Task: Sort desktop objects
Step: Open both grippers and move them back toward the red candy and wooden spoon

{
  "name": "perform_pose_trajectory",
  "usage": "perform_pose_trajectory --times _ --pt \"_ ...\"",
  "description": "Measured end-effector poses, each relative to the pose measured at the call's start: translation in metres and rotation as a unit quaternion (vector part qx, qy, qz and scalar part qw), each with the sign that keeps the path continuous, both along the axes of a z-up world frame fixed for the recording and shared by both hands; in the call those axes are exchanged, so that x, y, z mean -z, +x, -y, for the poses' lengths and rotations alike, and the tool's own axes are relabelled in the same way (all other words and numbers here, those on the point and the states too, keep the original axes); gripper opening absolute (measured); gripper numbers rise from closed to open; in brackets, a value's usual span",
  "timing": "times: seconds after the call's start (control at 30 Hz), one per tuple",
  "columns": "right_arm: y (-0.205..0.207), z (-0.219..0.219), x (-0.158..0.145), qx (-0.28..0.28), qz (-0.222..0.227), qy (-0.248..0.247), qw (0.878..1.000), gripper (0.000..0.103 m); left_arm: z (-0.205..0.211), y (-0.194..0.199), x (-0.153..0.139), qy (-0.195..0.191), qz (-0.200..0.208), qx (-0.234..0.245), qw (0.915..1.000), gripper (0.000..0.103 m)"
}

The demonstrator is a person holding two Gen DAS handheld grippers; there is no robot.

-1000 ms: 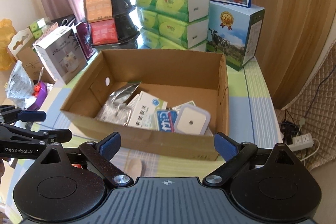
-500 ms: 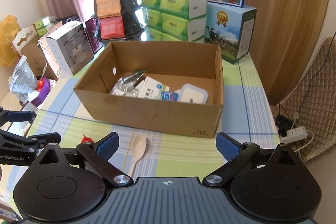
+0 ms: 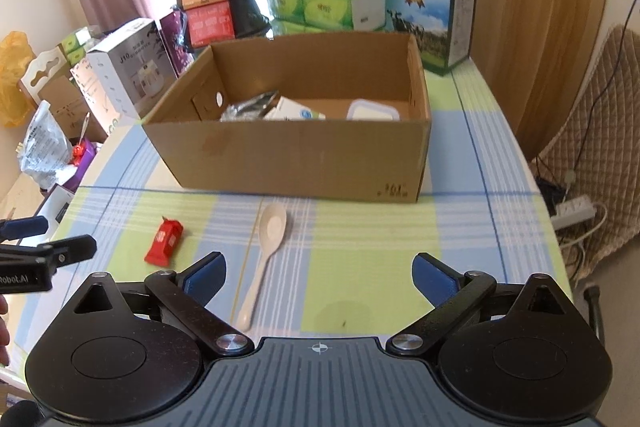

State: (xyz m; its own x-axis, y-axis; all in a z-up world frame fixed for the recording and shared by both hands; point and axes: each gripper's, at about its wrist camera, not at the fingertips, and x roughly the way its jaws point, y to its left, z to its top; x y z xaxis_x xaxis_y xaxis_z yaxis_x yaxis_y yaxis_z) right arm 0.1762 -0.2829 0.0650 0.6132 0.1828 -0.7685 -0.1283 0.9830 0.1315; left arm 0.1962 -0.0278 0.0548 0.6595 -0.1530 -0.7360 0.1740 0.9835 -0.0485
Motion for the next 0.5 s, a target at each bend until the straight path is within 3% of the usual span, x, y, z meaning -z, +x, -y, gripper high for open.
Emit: perform_pose_trajectory --times 0.17,0.5 --pt "-0.006 0.0 0.015 0.012 -0.008 0.007 1.0 0.097 -0.006 -0.006 0.012 0.011 0.009 -0.011 0.9998 0.099" --pt "-0.01 -0.005 0.038 0.019 -0.002 0.01 1.0 0.097 -0.017 -0.001 0.038 0.008 -0.011 -0.018 0.9997 0.099"
